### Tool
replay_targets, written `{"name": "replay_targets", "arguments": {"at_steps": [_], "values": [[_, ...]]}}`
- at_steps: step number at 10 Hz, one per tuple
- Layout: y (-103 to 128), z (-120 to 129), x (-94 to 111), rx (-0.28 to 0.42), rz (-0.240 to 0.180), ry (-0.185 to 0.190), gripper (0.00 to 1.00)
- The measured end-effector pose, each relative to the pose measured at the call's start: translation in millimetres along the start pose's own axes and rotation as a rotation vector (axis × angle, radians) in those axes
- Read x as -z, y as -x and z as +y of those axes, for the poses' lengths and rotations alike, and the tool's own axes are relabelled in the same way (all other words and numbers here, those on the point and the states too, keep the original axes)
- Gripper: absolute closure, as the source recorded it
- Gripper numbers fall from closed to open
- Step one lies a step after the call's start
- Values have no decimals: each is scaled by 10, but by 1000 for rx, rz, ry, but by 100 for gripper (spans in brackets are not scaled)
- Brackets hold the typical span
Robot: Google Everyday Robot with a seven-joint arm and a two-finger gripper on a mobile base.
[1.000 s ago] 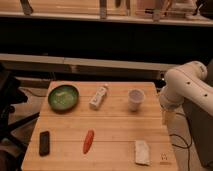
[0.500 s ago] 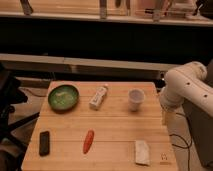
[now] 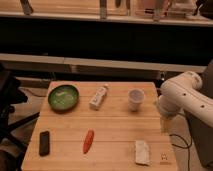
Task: Place the white sponge in the ceramic cup
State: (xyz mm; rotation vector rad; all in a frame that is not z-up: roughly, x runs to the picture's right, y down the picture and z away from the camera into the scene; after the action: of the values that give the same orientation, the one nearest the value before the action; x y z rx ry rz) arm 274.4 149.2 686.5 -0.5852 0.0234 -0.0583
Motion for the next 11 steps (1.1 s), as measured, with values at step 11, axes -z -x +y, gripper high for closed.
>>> {"name": "replay_targets", "arguments": {"at_steps": [11], "values": [[184, 348, -245, 187, 10, 15, 20]]}}
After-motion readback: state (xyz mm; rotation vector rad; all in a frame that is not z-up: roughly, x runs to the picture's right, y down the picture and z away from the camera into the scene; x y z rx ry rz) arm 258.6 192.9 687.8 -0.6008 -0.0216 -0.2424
